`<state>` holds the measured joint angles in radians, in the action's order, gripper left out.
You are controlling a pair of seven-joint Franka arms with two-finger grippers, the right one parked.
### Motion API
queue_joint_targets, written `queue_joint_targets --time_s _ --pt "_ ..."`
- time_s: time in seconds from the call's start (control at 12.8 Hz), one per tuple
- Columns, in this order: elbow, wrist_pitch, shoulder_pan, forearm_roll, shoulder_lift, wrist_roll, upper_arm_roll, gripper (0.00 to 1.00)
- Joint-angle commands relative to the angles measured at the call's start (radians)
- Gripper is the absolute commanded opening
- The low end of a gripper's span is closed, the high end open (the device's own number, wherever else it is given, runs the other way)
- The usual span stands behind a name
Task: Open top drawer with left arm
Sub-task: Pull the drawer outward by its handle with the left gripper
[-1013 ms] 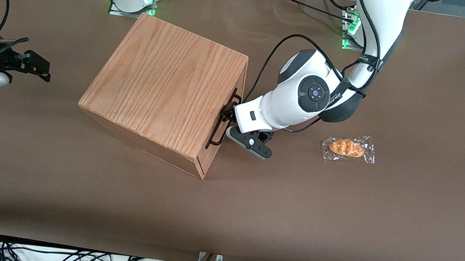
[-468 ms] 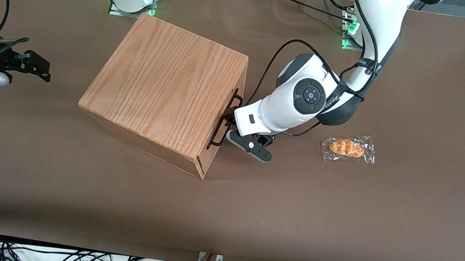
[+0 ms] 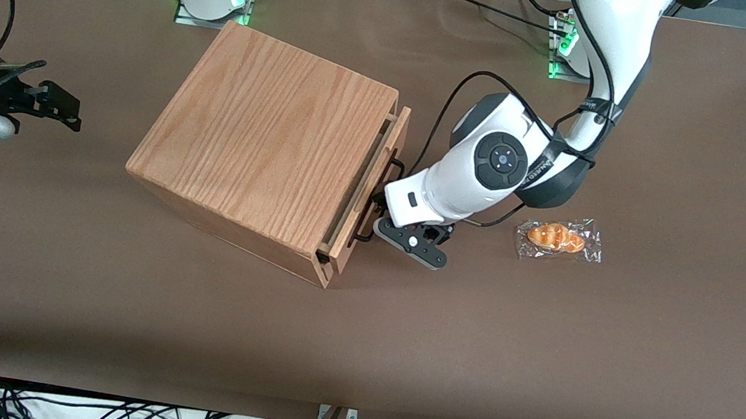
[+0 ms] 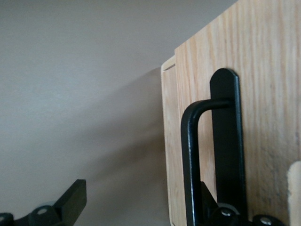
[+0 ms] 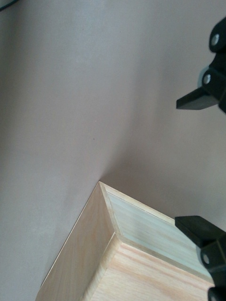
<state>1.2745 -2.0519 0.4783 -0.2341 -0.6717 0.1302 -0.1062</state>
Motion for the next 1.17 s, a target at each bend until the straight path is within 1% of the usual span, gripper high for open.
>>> queue_joint_targets --time_s 0.0,0.23,1.09 --pt "0.002 0.045 -0.032 0.036 0.007 -0.009 0.005 1.00" --pt "0.002 0.075 -0.064 0.035 0.015 -0.009 0.005 1.00" --pt "0.002 0.193 -0.128 0.036 0.052 -0.012 0.008 1.00"
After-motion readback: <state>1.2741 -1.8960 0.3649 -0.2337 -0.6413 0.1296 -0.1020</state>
